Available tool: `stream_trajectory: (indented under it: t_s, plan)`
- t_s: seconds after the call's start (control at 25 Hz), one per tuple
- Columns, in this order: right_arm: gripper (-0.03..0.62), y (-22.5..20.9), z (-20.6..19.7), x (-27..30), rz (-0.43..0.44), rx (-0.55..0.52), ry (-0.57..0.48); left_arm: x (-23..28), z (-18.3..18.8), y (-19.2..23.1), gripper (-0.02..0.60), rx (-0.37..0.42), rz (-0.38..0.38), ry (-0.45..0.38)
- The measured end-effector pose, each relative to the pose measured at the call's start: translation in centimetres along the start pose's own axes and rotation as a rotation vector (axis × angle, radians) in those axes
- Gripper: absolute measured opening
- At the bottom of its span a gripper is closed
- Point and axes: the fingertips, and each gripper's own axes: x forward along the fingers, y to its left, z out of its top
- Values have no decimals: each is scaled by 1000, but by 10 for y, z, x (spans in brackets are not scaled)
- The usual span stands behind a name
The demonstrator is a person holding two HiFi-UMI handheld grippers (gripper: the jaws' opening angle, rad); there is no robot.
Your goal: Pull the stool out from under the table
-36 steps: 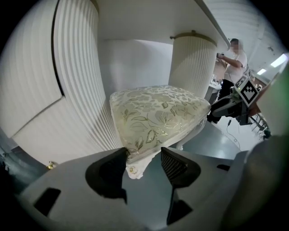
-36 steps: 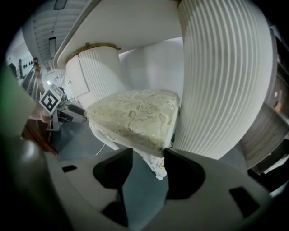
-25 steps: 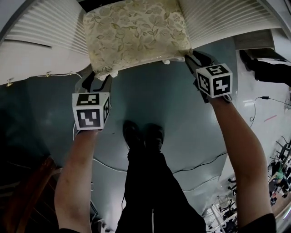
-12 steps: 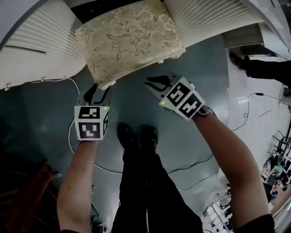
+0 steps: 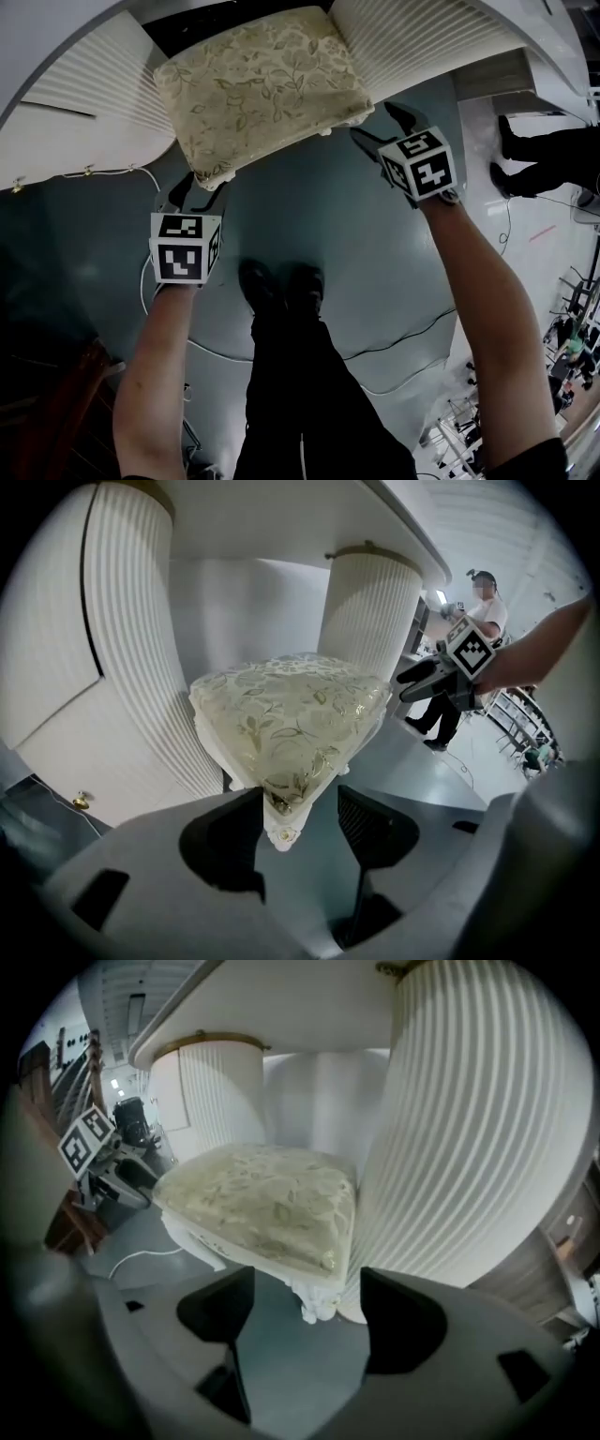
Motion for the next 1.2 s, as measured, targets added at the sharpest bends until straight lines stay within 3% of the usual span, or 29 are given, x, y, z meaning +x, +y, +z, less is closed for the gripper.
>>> stream_trajectory:
  t_s: [0.2, 0.4, 0.6, 0.72, 0.92, 1.2]
  plan:
    - [370, 0, -9, 48, 43, -46, 101, 20, 2, 16, 219, -13, 17, 54]
    - [379, 11, -7, 37, -9, -41, 90, 6, 0, 5, 194, 78, 56, 37]
    - [310, 19, -6, 17, 55, -51, 94, -9, 5, 20, 190, 9, 87, 45]
    - [339, 29, -10, 15, 89, -46, 94, -9, 9, 27, 184, 4, 86, 57]
    - [349, 50, -13, 3, 164, -3, 80, -9, 12, 37, 173, 6, 112, 101]
    - [342, 51, -12, -4, 222, 122, 68, -11, 14, 41, 173, -18, 88, 153]
